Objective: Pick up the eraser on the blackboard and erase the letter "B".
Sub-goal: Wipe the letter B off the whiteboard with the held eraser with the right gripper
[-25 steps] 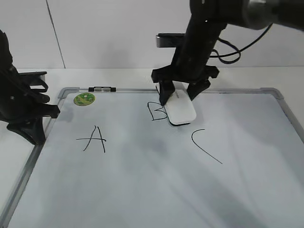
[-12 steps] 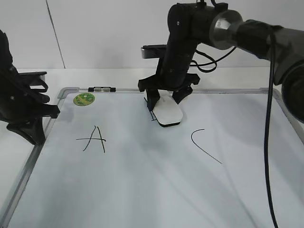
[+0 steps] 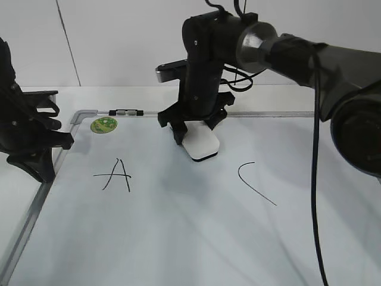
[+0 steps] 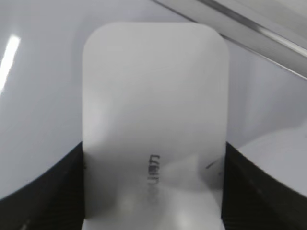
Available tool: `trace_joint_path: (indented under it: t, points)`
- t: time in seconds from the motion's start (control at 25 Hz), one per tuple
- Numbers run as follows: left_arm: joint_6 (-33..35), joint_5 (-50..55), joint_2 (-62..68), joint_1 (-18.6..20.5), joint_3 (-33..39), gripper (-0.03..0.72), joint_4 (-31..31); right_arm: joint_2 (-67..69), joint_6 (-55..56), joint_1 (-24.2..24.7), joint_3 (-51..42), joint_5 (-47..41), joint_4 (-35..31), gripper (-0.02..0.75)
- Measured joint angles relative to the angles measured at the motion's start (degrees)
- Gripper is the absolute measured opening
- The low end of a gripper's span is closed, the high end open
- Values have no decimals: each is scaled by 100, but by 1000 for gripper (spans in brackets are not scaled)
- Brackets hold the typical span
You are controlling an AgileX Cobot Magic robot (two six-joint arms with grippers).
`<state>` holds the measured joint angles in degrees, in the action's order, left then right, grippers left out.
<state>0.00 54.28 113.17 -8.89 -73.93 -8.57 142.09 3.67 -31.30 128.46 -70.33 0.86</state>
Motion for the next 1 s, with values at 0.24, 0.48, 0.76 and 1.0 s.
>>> trace_joint_path:
  t: [0.24, 0.48, 0.76, 1.0]
  points:
    - [0, 21, 0, 0, 0, 20, 10, 24, 0, -370, 1, 223, 77, 552]
    - [0, 33, 0, 0, 0, 20, 20, 31, 22, -337, 1, 235, 44, 551]
    - [0, 33, 0, 0, 0, 20, -1, 31, 27, -80, 1, 235, -86, 550]
    - [0, 14, 0, 0, 0, 20, -23, 31, 36, 469, 11, 321, -188, 550]
